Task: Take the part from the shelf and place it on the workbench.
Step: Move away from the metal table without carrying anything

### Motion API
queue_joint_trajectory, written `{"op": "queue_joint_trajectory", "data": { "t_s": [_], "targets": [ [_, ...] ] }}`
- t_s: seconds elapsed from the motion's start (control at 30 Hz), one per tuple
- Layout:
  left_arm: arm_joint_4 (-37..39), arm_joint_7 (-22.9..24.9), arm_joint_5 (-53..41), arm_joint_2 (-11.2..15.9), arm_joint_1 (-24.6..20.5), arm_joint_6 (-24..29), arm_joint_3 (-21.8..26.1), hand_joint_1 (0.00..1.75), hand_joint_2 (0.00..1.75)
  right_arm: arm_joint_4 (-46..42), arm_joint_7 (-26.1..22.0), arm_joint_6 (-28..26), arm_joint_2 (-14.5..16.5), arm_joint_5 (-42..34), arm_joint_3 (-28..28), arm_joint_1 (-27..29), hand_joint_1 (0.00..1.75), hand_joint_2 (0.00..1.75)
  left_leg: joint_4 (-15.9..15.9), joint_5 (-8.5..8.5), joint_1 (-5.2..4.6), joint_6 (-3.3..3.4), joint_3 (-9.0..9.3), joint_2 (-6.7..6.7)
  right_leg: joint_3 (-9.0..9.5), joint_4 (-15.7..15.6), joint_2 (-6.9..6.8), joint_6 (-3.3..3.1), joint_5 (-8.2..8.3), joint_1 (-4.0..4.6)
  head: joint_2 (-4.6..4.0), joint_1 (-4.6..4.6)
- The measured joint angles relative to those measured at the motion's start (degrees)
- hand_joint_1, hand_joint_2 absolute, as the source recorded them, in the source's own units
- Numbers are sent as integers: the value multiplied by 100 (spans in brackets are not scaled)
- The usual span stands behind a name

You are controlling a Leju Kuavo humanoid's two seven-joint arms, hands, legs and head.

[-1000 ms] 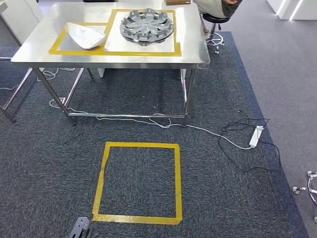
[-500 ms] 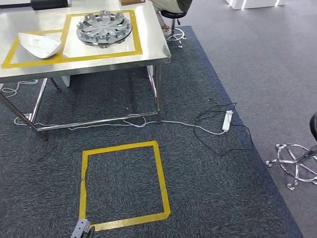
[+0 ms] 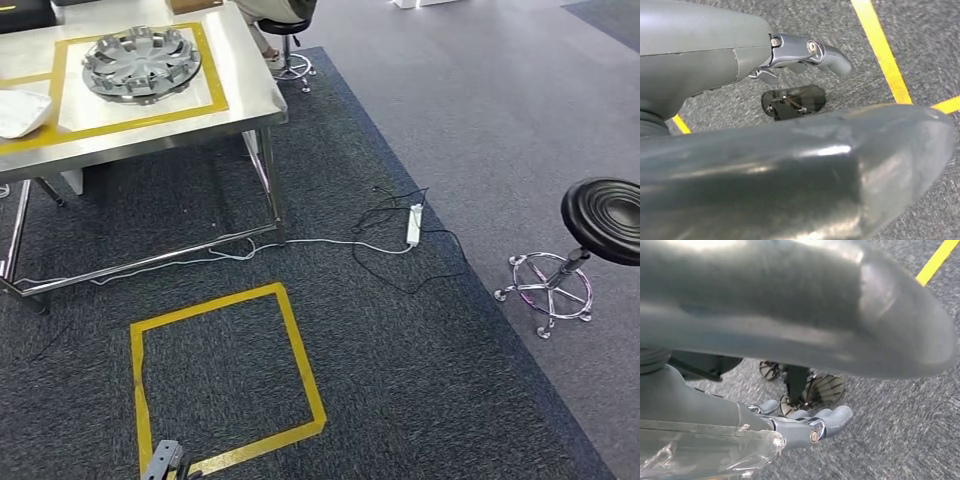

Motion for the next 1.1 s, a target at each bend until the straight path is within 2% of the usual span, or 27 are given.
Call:
{"op": "queue_joint_trajectory", "data": {
  "t_s": [0.07, 0.1, 0.13, 0.17, 0.2, 0.23, 0.27, 0.3, 0.33, 0.37, 0.4, 0.43, 0.47, 0.53, 0.6, 0.63, 0.67, 0.73, 0.77, 0.8, 0.83, 0.87, 0.9, 0.97, 1.0, 1.03, 1.1],
  "targets": [
    [0, -25, -4, 0, -6, 0, -1, 0, 0, 5, 3, 26, 2, 1, 0, 4, 0, 0, -3, -11, -14, -61, 13, 101, -20, -37, 89, -110, -9, 20, 0, -2],
    [0, -33, -5, 1, -10, -2, -1, 0, 0, 8, 2, 32, 2, 6, 0, 15, 0, 0, 2, -29, -3, -97, 16, 93, -33, -43, 147, -152, -2, 17, 0, -1],
    [0, -40, -6, 1, -12, -4, -1, 0, 0, 8, -3, 40, 2, 16, -1, 25, 0, 0, 63, -94, 8, -130, -8, 9, -41, -56, 204, -193, 12, 12, 0, -7],
    [0, -46, -4, 2, -9, -9, -1, 0, 0, 8, -13, 49, 2, 28, -1, 27, 0, 0, 240, -224, 18, -157, -86, -123, -44, -74, 261, -229, 31, 2, 0, -15],
    [0, -44, -3, 3, 0, -16, 0, 0, 0, 8, -25, 61, 2, 43, 0, 25, 0, 0, 547, -409, 25, -171, -227, -281, -48, -87, 324, -255, 48, -8, 0, -28],
    [0, -33, -1, 2, 14, -22, 1, 0, 0, 8, -37, 73, 1, 58, 1, 21, 0, 0, 953, -615, 24, -172, -422, -400, -56, -90, 389, -272, 57, -7, 0, -37],
    [0, -16, 1, -1, 30, -32, 1, 0, 0, 8, -46, 83, 1, 69, 1, 18, 0, 0, 1365, -779, 22, -170, -628, -455, -63, -90, 464, -281, 63, -6, 0, -41],
    [0, 3, 2, -2, 43, -40, 1, 0, 0, 9, -50, 91, 1, 79, 2, 21, 0, 0, 1652, -843, 20, -166, -784, -478, -65, -89, 543, -285, 66, -4, 0, -43],
    [0, 20, 2, -3, 52, -48, 2, 0, 0, 9, -51, 96, 1, 86, 2, 29, 0, 0, 1730, -781, 20, -160, -849, -490, -65, -87, 625, -283, 69, -3, 0, -42],
    [0, 31, 3, -3, 55, -55, 2, 0, 0, 9, -52, 98, 1, 91, 2, 36, 0, 0, 1585, -612, 22, -152, -808, -503, -63, -84, 709, -277, 73, -4, 0, -42],
    [0, 38, 3, -2, 54, -60, 3, 0, 0, 9, -52, 101, 1, 93, 2, 40, 0, 0, 1252, -378, 28, -142, -671, -546, -61, -80, 793, -267, 78, -9, 0, -42],
    [0, 42, 3, -1, 52, -64, 3, 0, 0, 9, -54, 103, 1, 95, 2, 40, 0, 0, 846, -158, 41, -136, -500, -679, -68, -68, 873, -246, 83, -8, 0, -44],
    [0, 42, 3, -1, 49, -67, 3, 0, 0, 9, -56, 104, 1, 96, 2, 33, 0, 0, 487, -18, 61, -132, -350, -808, -90, -41, 948, -222, 84, -2, 0, -45],
    [0, 45, 2, -5, 45, -76, 3, 0, 0, 8, -62, 108, 1, 97, 2, 29, 0, 0, 139, 59, 79, -113, -216, -984, -149, -12, 1076, -163, 94, 4, 0, -49],
    [0, 46, 2, -8, 37, -83, 4, 0, 0, 8, -67, 110, -2, 98, 2, 62, 0, 0, 115, 62, 80, -52, -209, -874, -202, -23, 1163, -105, 113, -11, 0, -50],
    [0, 46, 4, -7, 33, -85, 5, 0, 0, 9, -68, 110, -4, 98, 2, 84, 0, 0, 109, 73, 84, -8, -204, -808, -233, 22, 1092, -77, 79, -6, 0, -41],
    [0, 45, 5, -7, 30, -86, 7, 0, 0, 9, -68, 110, -6, 99, 2, 94, 0, 0, 100, 83, 91, 28, -198, -733, -307, 164, 948, -49, -20, 1, 0, -19],
    [0, 45, 5, -7, 44, -88, 8, 0, 0, 10, -69, 111, -7, 101, 3, 77, 0, 0, 95, 85, 82, 73, -190, -576, -605, 814, 567, 2, -392, 8, 0, 18],
    [0, 45, 2, -7, 57, -89, 8, 0, 0, 10, -68, 113, -6, 103, 3, 64, 0, 0, 96, 81, 72, 79, -189, -487, -794, 1216, 455, 25, -581, -4, 0, 26],
    [0, 44, -6, -5, 67, -89, 8, 0, 0, 12, -68, 114, -5, 105, 4, 57, 0, 0, 97, 77, 66, 80, -187, -400, -933, 1523, 400, 40, -694, -18, 0, 25],
    [0, 37, -17, -3, 70, -89, 7, 0, 0, 13, -68, 108, -5, 107, 4, 59, 0, 0, 98, 71, 64, 75, -183, -317, -975, 1638, 374, 49, -700, -31, 0, 26],
    [0, 20, -34, -1, 69, -90, 5, 0, 0, 15, -66, 97, -5, 108, 4, 67, 0, 0, 99, 63, 64, 66, -174, -247, -891, 1511, 354, 51, -598, -40, 0, 26],
    [0, -10, -52, 0, 67, -92, 4, 0, 0, 16, -61, 79, -5, 108, 4, 75, 0, 0, 99, 51, 66, 51, -158, -182, -701, 1185, 310, 49, -425, -46, 0, 26],
    [0, -99, -98, 4, 69, -95, -1, 0, 0, 20, -39, 42, -1, 101, 4, 72, 0, 0, 100, 13, 46, -4, -114, -65, -242, 383, 90, 22, -132, -38, 0, 25],
    [0, -140, -118, 8, 69, -92, -3, 0, 0, 22, -28, 31, 3, 97, 4, 64, 0, 0, 99, -4, 32, -36, -93, -17, -104, 137, 19, -6, -66, -28, 0, 18],
    [0, -171, -139, 13, 67, -85, -7, 0, 0, 25, -20, 26, 6, 93, 4, 59, 0, 0, 94, -14, 19, -69, -77, 30, -49, 27, -13, -41, -52, -13, 0, 12],
    [0, -196, -165, 19, 55, -54, -17, 0, 0, 27, -14, 21, 8, 93, 4, 65, 0, 0, 69, -17, 22, -134, -52, 123, -79, 20, 112, -123, -39, 6, 0, 4]
  ]
}}
